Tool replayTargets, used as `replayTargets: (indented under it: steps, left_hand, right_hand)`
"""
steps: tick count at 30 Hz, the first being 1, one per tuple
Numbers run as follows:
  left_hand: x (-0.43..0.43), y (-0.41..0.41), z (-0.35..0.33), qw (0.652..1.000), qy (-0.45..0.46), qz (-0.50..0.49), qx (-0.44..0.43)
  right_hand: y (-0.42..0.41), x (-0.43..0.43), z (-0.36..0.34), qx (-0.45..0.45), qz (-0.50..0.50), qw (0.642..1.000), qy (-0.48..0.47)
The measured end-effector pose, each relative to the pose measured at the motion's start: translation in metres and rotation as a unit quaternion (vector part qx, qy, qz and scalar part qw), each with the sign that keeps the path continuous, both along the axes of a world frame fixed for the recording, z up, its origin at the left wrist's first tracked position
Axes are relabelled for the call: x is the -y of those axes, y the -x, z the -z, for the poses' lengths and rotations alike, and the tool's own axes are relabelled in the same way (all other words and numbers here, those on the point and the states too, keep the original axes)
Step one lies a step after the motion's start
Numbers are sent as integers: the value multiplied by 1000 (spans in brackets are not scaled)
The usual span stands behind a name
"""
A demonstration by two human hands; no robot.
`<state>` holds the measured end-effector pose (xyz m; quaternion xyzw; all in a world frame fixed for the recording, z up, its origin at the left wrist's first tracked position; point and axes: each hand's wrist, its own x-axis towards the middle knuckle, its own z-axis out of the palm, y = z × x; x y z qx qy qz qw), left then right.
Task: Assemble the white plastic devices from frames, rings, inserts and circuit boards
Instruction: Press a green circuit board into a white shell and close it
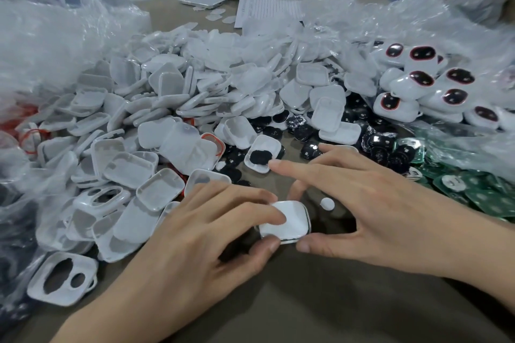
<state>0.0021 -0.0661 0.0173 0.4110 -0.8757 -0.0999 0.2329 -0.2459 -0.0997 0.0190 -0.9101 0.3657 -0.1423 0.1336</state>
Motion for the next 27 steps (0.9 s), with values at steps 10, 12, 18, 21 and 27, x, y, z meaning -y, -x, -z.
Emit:
replayTargets:
  steps: [10, 12, 18, 21, 27]
  left_hand:
    - [1, -1, -1, 1000, 5, 16, 26]
    - [2, -1, 0, 1000, 5, 17, 25]
    - [3, -2, 2, 1000, 8, 16, 15]
    - [4, -2, 3, 1000, 15, 18, 17]
    - [6, -2, 4, 998, 30, 34, 34]
  right_hand:
    - [0, 0, 1, 15, -8, 1000, 9]
    - [0, 0, 1, 21, -10, 1000, 4]
    - [2, 4, 0, 24, -27, 999, -13]
    - [6, 6, -1, 35, -36, 998, -27]
    - [5, 6, -1, 52, -38, 997, -30]
